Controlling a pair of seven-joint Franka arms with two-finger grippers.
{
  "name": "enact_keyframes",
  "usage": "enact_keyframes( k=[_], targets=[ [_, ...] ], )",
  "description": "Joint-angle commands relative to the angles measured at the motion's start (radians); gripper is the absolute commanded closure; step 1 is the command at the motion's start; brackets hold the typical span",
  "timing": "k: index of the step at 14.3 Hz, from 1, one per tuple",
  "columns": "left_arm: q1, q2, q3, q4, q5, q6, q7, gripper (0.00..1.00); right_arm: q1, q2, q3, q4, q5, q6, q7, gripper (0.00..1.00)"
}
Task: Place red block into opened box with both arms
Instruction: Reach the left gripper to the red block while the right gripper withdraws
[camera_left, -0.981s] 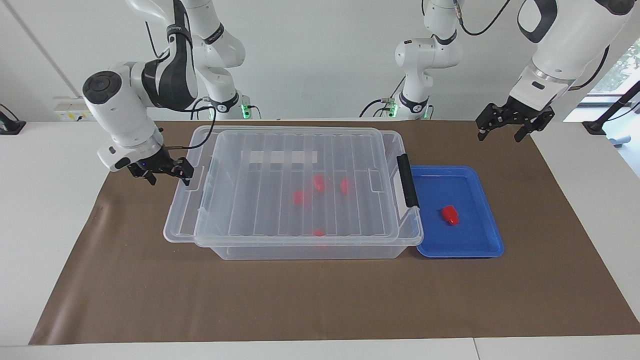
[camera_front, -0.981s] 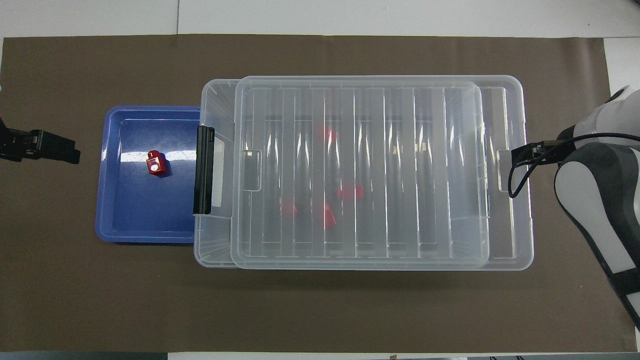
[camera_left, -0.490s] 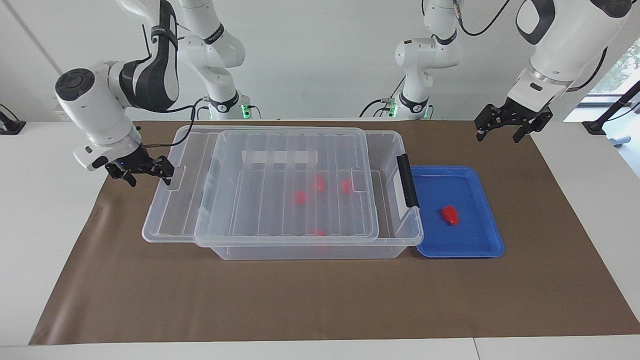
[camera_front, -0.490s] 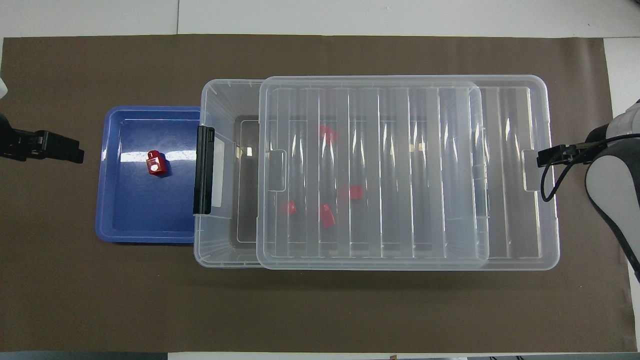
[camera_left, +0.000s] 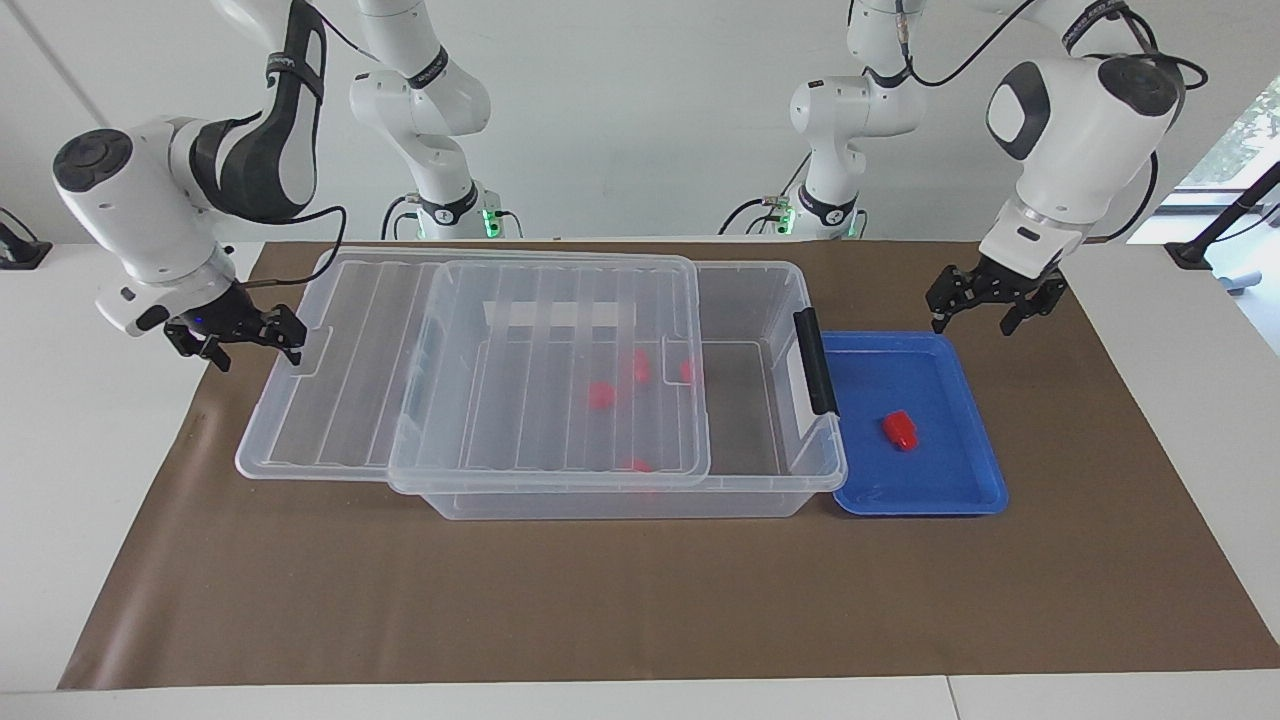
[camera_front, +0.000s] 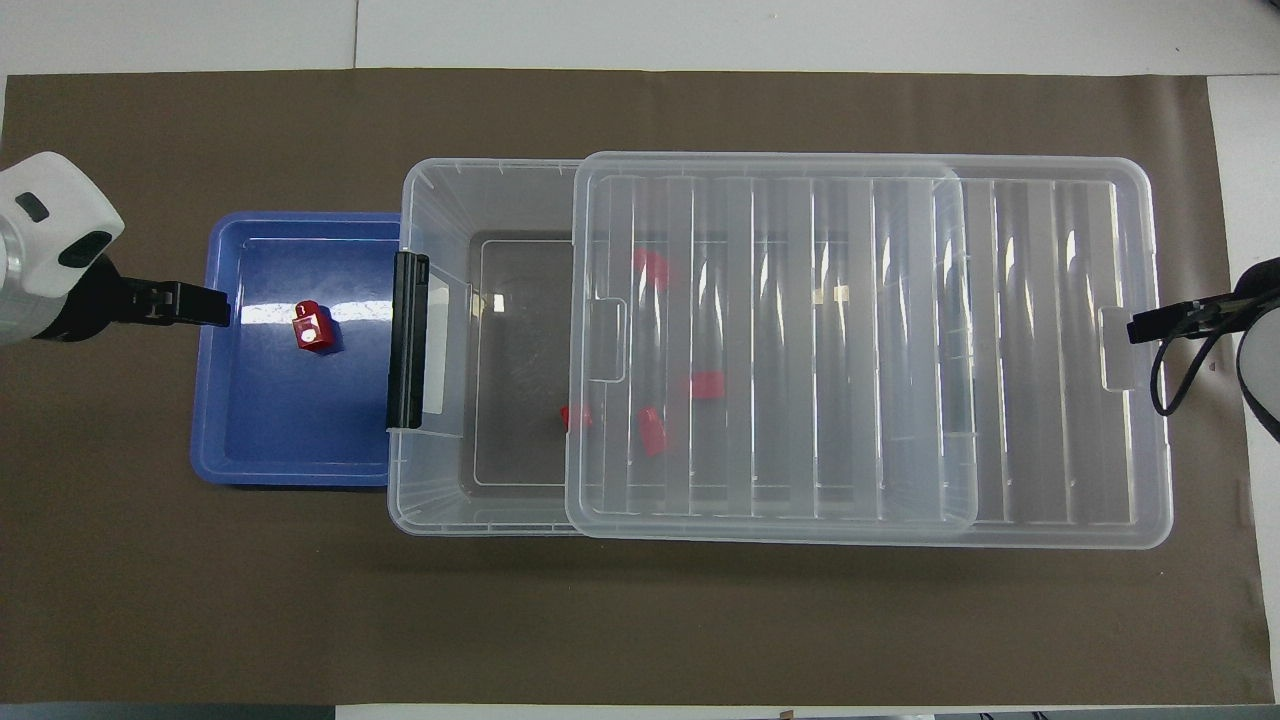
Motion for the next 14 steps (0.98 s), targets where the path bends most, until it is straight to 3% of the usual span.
enact_keyframes(
  k=[1,5,9,11,14],
  targets=[
    [-0.019,0.024,0.011,-0.111,0.008,0.135,0.0,0.0,-0.01,-0.011,-0.022,-0.014,0.005,0.029,-0.066,0.0],
    [-0.019,0.15,0.01,-0.131,0.008,0.284,-0.13,0.0,-0.01,-0.01,-0.05,-0.011,0.005,0.032,-0.113,0.0],
    [-0.018,0.223,0.009,-0.204,0.008,0.497,-0.279,0.0,-0.01,-0.008,-0.071,-0.004,0.005,0.032,-0.152,0.0],
    [-0.03,0.263,0.009,-0.201,0.008,0.528,-0.356,0.0,-0.01,-0.008,-0.079,-0.004,0.005,0.032,-0.17,0.0],
    [-0.053,0.265,0.009,-0.203,0.008,0.493,-0.38,0.0,-0.01,-0.008,-0.087,-0.003,0.005,0.032,-0.176,0.0]
  ],
)
